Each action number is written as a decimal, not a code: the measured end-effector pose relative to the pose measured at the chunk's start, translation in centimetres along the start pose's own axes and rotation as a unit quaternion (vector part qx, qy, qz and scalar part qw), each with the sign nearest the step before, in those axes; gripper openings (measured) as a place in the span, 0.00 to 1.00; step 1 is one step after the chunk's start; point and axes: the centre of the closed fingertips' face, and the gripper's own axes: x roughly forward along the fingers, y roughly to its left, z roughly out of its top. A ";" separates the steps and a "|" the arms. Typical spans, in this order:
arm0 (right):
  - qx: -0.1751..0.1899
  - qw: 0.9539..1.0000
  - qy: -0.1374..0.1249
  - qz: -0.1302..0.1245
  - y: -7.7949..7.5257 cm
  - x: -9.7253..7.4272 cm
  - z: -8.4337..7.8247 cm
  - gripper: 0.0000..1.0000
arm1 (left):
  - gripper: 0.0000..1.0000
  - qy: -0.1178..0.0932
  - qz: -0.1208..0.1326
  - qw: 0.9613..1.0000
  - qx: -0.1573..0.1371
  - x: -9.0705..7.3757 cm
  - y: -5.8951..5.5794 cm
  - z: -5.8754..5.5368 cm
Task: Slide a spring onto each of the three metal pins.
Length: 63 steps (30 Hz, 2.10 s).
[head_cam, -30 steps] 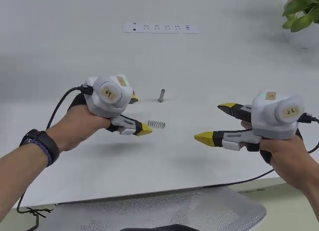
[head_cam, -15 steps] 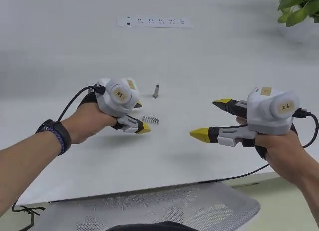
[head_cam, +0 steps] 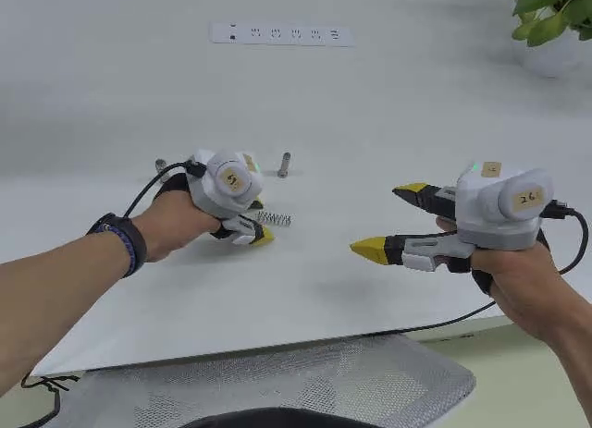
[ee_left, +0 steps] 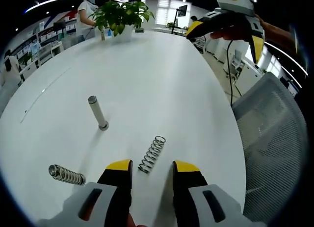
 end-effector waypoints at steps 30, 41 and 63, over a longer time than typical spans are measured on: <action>0.000 1.000 -0.005 -0.002 -0.1 -0.1 0.5 0.69 | 0.03 0.014 0.024 0.999 0.016 -1.0 0.9 -0.8; 0.004 1.000 -0.003 -0.002 -0.3 0.0 0.0 0.68 | 0.02 0.020 0.023 0.999 0.019 -1.7 0.4 -2.3; 0.003 1.000 -0.001 0.001 0.0 0.2 -0.2 0.69 | 0.02 0.016 0.022 0.999 0.023 -1.4 0.3 -2.3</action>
